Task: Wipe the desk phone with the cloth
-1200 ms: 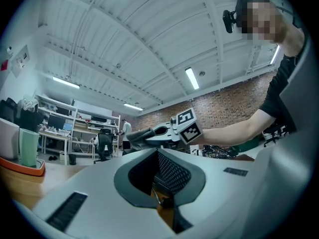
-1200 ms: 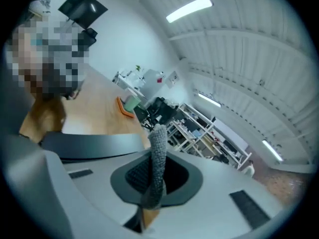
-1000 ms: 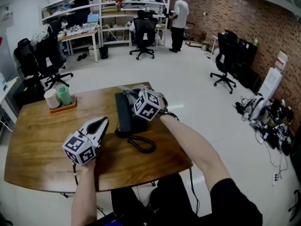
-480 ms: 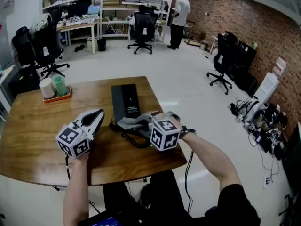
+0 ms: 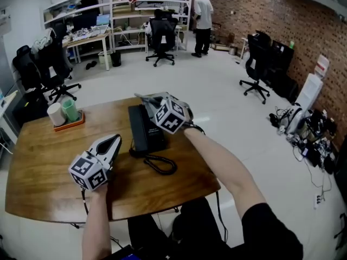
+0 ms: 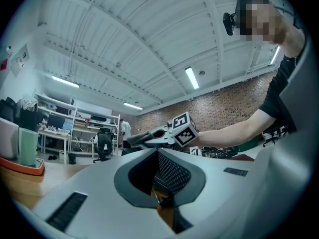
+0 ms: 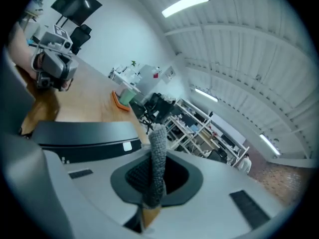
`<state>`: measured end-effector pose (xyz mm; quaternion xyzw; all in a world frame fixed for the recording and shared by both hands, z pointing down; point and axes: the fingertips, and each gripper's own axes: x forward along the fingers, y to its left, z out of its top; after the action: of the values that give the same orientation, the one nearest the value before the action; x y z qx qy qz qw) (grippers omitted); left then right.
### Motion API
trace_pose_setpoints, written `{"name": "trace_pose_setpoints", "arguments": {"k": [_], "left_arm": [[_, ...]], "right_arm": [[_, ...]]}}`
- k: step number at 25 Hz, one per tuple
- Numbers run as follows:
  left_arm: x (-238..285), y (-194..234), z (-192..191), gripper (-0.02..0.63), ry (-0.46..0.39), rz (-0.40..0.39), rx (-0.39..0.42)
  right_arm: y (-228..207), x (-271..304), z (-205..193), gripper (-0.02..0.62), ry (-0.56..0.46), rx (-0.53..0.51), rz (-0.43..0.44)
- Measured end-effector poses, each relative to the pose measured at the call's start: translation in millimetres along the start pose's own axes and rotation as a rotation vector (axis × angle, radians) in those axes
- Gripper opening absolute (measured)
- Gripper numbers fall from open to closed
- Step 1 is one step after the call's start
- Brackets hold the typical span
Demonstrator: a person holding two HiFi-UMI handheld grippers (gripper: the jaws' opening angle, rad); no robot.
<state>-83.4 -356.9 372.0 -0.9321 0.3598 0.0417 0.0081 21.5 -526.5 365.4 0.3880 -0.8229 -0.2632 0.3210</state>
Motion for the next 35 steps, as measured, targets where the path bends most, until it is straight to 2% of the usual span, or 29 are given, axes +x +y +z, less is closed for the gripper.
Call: {"name": "trace_pose_setpoints", "arguments": {"k": [5, 9, 12, 14, 16, 18, 23, 25, 27, 29, 32, 35], "left_arm": [[1.7, -2.0, 4.2, -0.008, 0.006, -0.006, 0.019], [2.3, -0.6, 5.1, -0.008, 0.011, -0.006, 0.025], [3.4, -0.9, 6.5, -0.008, 0.013, -0.006, 0.025], [4.1, -1.2, 6.7, -0.008, 0.016, -0.005, 0.025], [4.1, -1.5, 5.5, -0.008, 0.017, -0.007, 0.024], [3.7, -1.1, 4.2, -0.008, 0.018, -0.009, 0.024], [0.6, 3.3, 0.5, -0.008, 0.015, -0.011, 0.014], [-1.2, 3.9, -1.2, -0.006, 0.012, -0.011, 0.009], [-0.9, 3.1, -1.5, -0.008, 0.008, -0.009, 0.006], [2.6, -0.9, -0.5, -0.008, 0.008, -0.008, 0.004], [6.6, -5.7, 3.6, -0.008, 0.016, -0.014, 0.014], [5.0, -3.7, 6.8, -0.008, 0.017, -0.013, 0.022]], "right_arm": [[33.9, -21.9, -12.2, 0.025, -0.002, -0.065, 0.081], [83.6, -62.4, -13.9, 0.025, -0.032, -0.192, 0.186], [122.6, -94.9, -19.3, 0.025, -0.044, -0.282, 0.292], [147.0, -116.2, -25.4, 0.023, -0.036, -0.356, 0.397], [158.3, -129.8, -30.6, 0.025, -0.023, -0.407, 0.475], [140.5, -123.8, -25.8, 0.025, -0.032, -0.383, 0.435], [29.2, -54.6, -2.2, 0.025, -0.068, -0.085, 0.09], [1.9, -28.0, 1.6, 0.025, -0.059, -0.014, 0.007], [-7.6, -7.3, -1.2, 0.025, -0.024, -0.004, -0.014], [-5.7, 1.3, -12.4, 0.025, 0.022, -0.018, 0.004], [8.5, -11.6, -20.4, 0.025, 0.031, -0.067, 0.046], [42.5, -38.6, -18.4, 0.025, 0.007, -0.147, 0.129]]}}
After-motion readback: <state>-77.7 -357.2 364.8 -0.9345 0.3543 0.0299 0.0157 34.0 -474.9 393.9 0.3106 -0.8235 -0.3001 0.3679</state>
